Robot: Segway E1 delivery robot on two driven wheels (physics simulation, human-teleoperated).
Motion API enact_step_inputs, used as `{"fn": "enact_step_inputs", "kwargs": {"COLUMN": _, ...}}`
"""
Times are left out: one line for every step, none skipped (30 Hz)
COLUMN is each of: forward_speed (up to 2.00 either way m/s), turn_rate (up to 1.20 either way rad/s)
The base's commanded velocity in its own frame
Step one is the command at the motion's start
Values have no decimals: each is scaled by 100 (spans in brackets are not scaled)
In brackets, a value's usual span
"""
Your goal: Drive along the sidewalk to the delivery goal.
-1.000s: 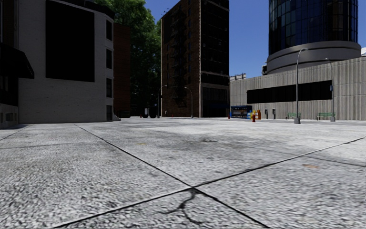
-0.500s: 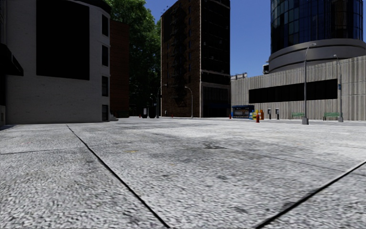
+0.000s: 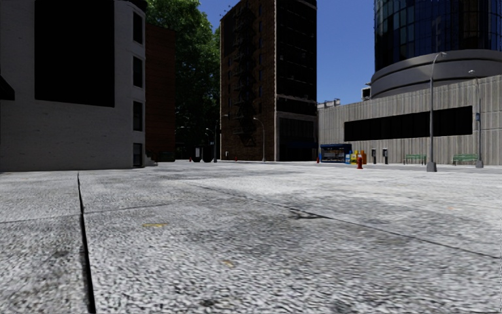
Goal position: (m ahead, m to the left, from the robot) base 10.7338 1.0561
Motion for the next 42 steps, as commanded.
{"fn": "enact_step_inputs", "kwargs": {"forward_speed": 200, "turn_rate": 0}}
{"fn": "enact_step_inputs", "kwargs": {"forward_speed": 200, "turn_rate": 3}}
{"fn": "enact_step_inputs", "kwargs": {"forward_speed": 200, "turn_rate": 6}}
{"fn": "enact_step_inputs", "kwargs": {"forward_speed": 200, "turn_rate": 6}}
{"fn": "enact_step_inputs", "kwargs": {"forward_speed": 200, "turn_rate": 9}}
{"fn": "enact_step_inputs", "kwargs": {"forward_speed": 198, "turn_rate": 12}}
{"fn": "enact_step_inputs", "kwargs": {"forward_speed": 196, "turn_rate": 19}}
{"fn": "enact_step_inputs", "kwargs": {"forward_speed": 196, "turn_rate": 19}}
{"fn": "enact_step_inputs", "kwargs": {"forward_speed": 193, "turn_rate": 26}}
{"fn": "enact_step_inputs", "kwargs": {"forward_speed": 192, "turn_rate": 31}}
{"fn": "enact_step_inputs", "kwargs": {"forward_speed": 192, "turn_rate": 36}}
{"fn": "enact_step_inputs", "kwargs": {"forward_speed": 191, "turn_rate": 39}}
{"fn": "enact_step_inputs", "kwargs": {"forward_speed": 191, "turn_rate": 39}}
{"fn": "enact_step_inputs", "kwargs": {"forward_speed": 191, "turn_rate": 42}}
{"fn": "enact_step_inputs", "kwargs": {"forward_speed": 191, "turn_rate": 45}}
{"fn": "enact_step_inputs", "kwargs": {"forward_speed": 191, "turn_rate": 46}}
{"fn": "enact_step_inputs", "kwargs": {"forward_speed": 191, "turn_rate": 46}}
{"fn": "enact_step_inputs", "kwargs": {"forward_speed": 191, "turn_rate": 46}}
{"fn": "enact_step_inputs", "kwargs": {"forward_speed": 191, "turn_rate": 47}}
{"fn": "enact_step_inputs", "kwargs": {"forward_speed": 191, "turn_rate": 47}}
{"fn": "enact_step_inputs", "kwargs": {"forward_speed": 191, "turn_rate": 47}}
{"fn": "enact_step_inputs", "kwargs": {"forward_speed": 191, "turn_rate": 47}}
{"fn": "enact_step_inputs", "kwargs": {"forward_speed": 191, "turn_rate": 47}}
{"fn": "enact_step_inputs", "kwargs": {"forward_speed": 191, "turn_rate": 43}}
{"fn": "enact_step_inputs", "kwargs": {"forward_speed": 191, "turn_rate": 40}}
{"fn": "enact_step_inputs", "kwargs": {"forward_speed": 191, "turn_rate": 34}}
{"fn": "enact_step_inputs", "kwargs": {"forward_speed": 191, "turn_rate": 34}}
{"fn": "enact_step_inputs", "kwargs": {"forward_speed": 191, "turn_rate": 19}}
{"fn": "enact_step_inputs", "kwargs": {"forward_speed": 191, "turn_rate": 7}}
{"fn": "enact_step_inputs", "kwargs": {"forward_speed": 191, "turn_rate": 0}}
{"fn": "enact_step_inputs", "kwargs": {"forward_speed": 191, "turn_rate": 0}}
{"fn": "enact_step_inputs", "kwargs": {"forward_speed": 191, "turn_rate": 0}}
{"fn": "enact_step_inputs", "kwargs": {"forward_speed": 191, "turn_rate": 0}}
{"fn": "enact_step_inputs", "kwargs": {"forward_speed": 191, "turn_rate": 0}}
{"fn": "enact_step_inputs", "kwargs": {"forward_speed": 191, "turn_rate": 0}}
{"fn": "enact_step_inputs", "kwargs": {"forward_speed": 191, "turn_rate": 0}}
{"fn": "enact_step_inputs", "kwargs": {"forward_speed": 191, "turn_rate": 0}}
{"fn": "enact_step_inputs", "kwargs": {"forward_speed": 191, "turn_rate": 0}}
{"fn": "enact_step_inputs", "kwargs": {"forward_speed": 191, "turn_rate": 0}}
{"fn": "enact_step_inputs", "kwargs": {"forward_speed": 191, "turn_rate": 0}}
{"fn": "enact_step_inputs", "kwargs": {"forward_speed": 191, "turn_rate": 0}}
{"fn": "enact_step_inputs", "kwargs": {"forward_speed": 191, "turn_rate": 0}}
